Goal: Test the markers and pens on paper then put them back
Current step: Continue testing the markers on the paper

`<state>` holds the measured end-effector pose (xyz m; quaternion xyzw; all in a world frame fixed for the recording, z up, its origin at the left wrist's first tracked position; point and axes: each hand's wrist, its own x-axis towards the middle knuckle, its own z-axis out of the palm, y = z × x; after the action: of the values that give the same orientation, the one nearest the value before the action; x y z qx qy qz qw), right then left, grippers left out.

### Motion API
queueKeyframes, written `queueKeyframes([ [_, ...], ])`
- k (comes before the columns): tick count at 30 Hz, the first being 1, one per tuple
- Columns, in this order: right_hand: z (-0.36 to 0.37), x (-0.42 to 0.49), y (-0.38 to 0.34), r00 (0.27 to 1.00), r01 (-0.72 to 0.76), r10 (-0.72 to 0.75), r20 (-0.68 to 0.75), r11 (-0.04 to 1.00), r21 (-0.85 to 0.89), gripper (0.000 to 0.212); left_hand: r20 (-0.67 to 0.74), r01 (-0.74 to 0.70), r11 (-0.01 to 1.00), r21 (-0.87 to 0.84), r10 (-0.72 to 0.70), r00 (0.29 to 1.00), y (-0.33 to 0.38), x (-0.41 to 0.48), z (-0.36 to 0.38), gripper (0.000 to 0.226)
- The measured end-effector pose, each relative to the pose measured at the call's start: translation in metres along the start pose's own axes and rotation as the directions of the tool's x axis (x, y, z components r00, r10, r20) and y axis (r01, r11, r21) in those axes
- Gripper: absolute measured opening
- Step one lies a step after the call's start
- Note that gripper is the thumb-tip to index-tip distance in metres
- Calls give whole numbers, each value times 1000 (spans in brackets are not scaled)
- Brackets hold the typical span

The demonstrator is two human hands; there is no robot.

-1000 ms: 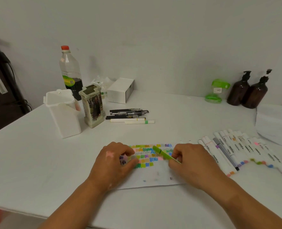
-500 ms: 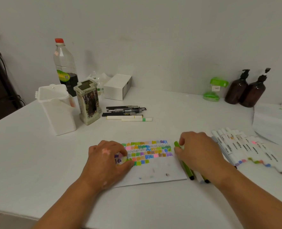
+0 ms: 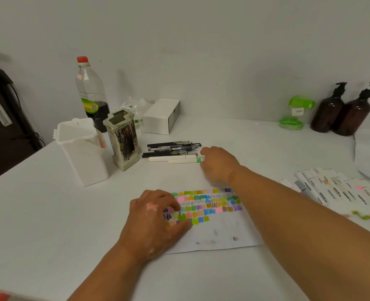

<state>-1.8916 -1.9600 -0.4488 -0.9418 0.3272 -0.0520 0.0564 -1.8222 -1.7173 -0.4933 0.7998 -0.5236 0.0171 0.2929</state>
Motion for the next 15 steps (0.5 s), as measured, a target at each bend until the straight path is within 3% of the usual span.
queueKeyframes([
  [5, 5, -1, -4, 999, -11, 9, -42, 999, -50, 18, 15, -4, 1000, -4, 4, 1000, 0, 1, 0, 46],
  [10, -5, -24, 0, 999, 1, 2, 42, 996, -92, 15, 19, -8, 1000, -8, 8, 1000, 1, -1, -2, 45],
  [12, -14, -39, 4, 998, -2, 3, 61, 1000, -21, 13, 15, -7, 1000, -15, 7, 1000, 2, -2, -3, 43],
  [15, -32, -70, 9, 1000, -22, 18, 19, 968, 252, 12, 17, -1, 1000, -18, 1, 1000, 3, -4, -5, 42],
])
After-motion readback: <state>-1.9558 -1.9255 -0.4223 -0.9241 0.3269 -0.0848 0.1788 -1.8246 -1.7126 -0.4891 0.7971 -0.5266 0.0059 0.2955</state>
